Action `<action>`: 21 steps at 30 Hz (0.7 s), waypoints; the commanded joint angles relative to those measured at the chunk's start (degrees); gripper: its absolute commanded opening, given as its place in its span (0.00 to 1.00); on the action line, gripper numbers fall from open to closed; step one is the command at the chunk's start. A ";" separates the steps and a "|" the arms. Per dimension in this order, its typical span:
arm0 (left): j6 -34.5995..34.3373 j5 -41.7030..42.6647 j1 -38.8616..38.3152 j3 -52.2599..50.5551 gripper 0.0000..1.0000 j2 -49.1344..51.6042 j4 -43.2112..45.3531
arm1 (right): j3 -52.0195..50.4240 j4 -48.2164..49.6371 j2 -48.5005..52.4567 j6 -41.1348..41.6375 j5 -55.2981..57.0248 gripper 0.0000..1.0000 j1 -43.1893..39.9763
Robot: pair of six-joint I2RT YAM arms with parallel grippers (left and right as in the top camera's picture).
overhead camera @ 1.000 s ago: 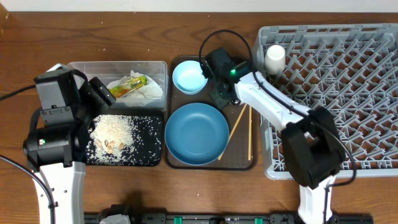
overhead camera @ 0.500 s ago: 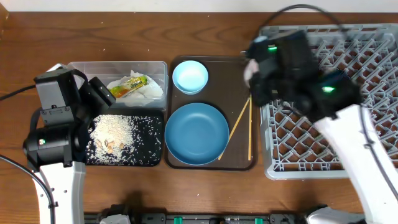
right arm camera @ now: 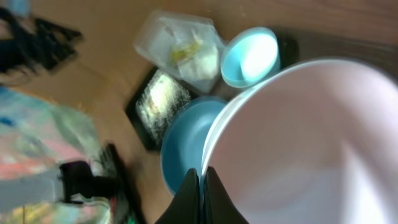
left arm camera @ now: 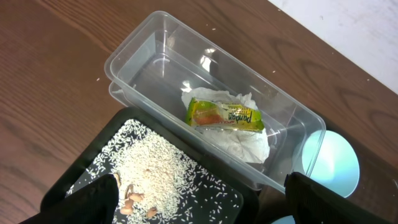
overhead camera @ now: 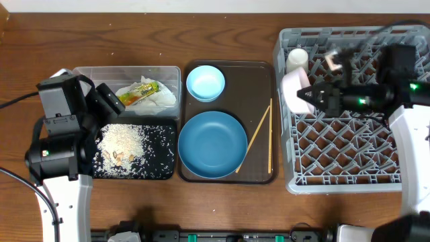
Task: Sort waste into correct bins and load items into the dishwasher rack
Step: 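Carry the pink bowl into the rack and release it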
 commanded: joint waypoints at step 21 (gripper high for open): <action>0.33 -0.70 0.31 0.63 0.88 0.28 -0.13 | -12.11 36.79 15.39 6.80 -24.94 0.01 -4.50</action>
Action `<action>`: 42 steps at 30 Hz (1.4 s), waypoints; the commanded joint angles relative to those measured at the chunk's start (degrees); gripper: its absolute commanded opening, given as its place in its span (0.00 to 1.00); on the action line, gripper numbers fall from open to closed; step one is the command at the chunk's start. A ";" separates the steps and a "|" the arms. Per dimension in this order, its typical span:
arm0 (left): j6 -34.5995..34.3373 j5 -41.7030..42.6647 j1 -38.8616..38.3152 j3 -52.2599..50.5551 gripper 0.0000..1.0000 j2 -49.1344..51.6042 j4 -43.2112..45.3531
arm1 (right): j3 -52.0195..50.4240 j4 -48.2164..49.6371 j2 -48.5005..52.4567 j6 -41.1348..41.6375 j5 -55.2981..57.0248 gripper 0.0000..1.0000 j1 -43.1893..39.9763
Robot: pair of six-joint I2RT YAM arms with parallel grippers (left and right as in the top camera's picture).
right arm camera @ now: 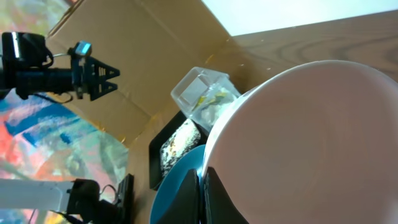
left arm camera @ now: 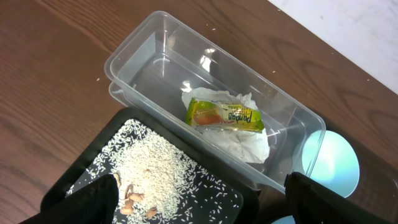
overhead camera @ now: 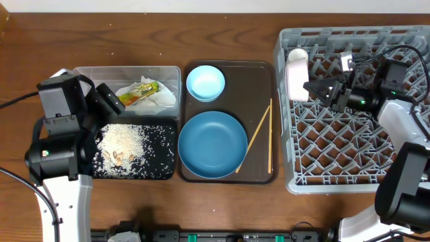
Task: Sort waste into correct bins and load items into the dishwasher rack
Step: 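Carry the pink bowl into the rack and release it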
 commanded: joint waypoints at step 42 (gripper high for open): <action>0.33 -0.70 0.31 0.63 0.88 0.28 -0.15 | -8.68 0.24 -0.07 -0.44 3.78 0.45 -13.11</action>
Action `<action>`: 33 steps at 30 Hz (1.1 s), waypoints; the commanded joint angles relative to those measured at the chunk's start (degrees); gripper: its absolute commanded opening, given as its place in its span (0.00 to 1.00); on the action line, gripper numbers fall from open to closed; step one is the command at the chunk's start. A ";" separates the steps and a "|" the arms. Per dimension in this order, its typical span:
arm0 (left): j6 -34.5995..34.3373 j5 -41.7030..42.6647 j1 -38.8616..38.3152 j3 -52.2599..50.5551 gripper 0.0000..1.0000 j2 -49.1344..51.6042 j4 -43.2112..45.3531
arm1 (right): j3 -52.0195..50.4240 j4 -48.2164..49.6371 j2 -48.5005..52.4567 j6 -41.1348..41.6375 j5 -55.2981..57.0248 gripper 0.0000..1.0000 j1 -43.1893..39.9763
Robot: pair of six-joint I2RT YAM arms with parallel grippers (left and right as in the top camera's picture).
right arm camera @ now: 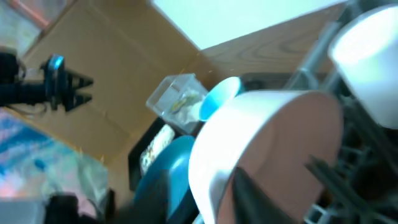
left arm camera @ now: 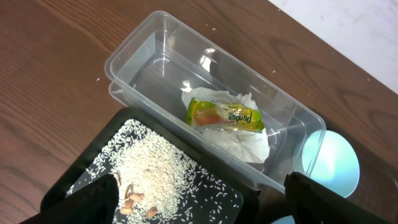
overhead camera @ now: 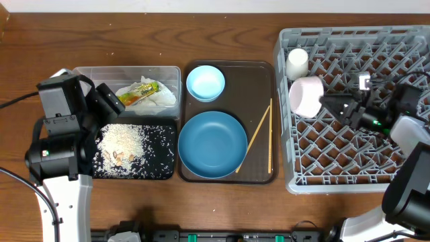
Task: Sort waste into correct bins and load items into the dishwasher rack
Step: 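Carry the pink bowl into the rack and release it, then reach the right gripper to the wooden chopsticks on the brown tray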
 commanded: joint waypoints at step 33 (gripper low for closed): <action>0.33 -0.70 0.31 0.63 0.88 0.26 -0.11 | 24.35 -34.38 -18.21 52.19 91.69 0.31 60.54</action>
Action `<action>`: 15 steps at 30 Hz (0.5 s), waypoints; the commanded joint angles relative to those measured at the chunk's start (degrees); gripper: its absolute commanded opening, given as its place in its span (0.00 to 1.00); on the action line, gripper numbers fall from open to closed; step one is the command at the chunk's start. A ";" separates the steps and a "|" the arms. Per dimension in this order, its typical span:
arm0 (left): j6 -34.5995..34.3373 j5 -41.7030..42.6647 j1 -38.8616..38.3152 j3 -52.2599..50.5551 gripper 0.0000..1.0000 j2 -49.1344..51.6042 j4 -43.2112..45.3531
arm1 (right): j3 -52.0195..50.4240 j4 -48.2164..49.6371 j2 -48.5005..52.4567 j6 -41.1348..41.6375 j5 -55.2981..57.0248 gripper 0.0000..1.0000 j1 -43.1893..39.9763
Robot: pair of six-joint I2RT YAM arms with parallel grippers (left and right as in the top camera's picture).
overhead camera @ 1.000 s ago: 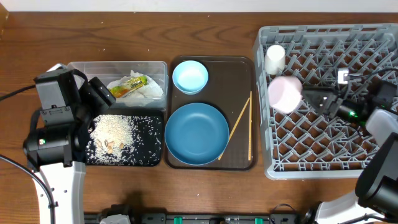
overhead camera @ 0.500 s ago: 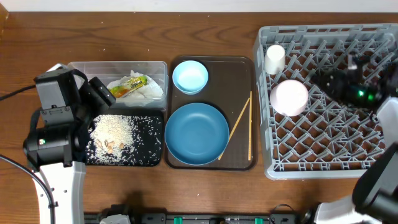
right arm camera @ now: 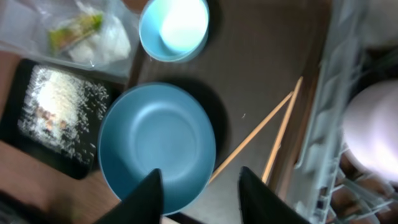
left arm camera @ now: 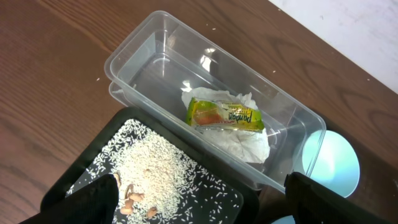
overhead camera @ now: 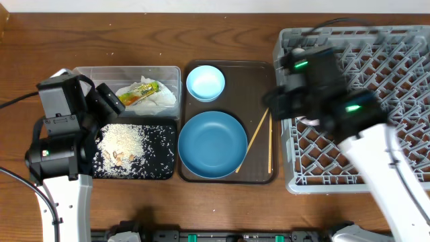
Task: Sort waste into correct bins and load items into the dishwasher rack
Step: 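Reach the right gripper to the wooden chopsticks on the brown tray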
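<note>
On the brown tray [overhead camera: 232, 176] lie a big blue plate [overhead camera: 213, 144] [right arm camera: 157, 146], a small light-blue bowl [overhead camera: 205, 83] [right arm camera: 174, 28] and a pair of chopsticks [overhead camera: 259, 138] [right arm camera: 267, 130]. A pink bowl [right arm camera: 373, 130] rests in the grey dishwasher rack [overhead camera: 396, 154]; the right arm mostly hides it from overhead. My right gripper [right arm camera: 200, 177] hangs open and empty above the plate's right edge, left of the chopsticks. My left gripper [left arm camera: 199, 205] is open over the black tray of rice [left arm camera: 155, 168].
A clear container [overhead camera: 127, 70] behind the black tray [overhead camera: 134, 144] holds a green wrapper [left arm camera: 225, 115] on crumpled tissue. The rack's left wall stands just right of the chopsticks. Bare wood lies in front of the trays.
My right gripper was at the pink bowl inside the rack. Now it is out of the rack, open over the brown tray, and the bowl stays in the rack. The left arm is unmoved.
My right gripper first held the pink bowl by its rim over the rack's left side, then held it edge-on beside the white cup. Then the bowl lay in the rack with the fingers apart at it. Now the gripper is over the tray, empty.
</note>
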 commanded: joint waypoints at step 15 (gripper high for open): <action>0.33 -0.70 0.31 0.63 0.88 0.24 -0.13 | -11.65 11.17 18.03 35.52 24.65 0.19 11.10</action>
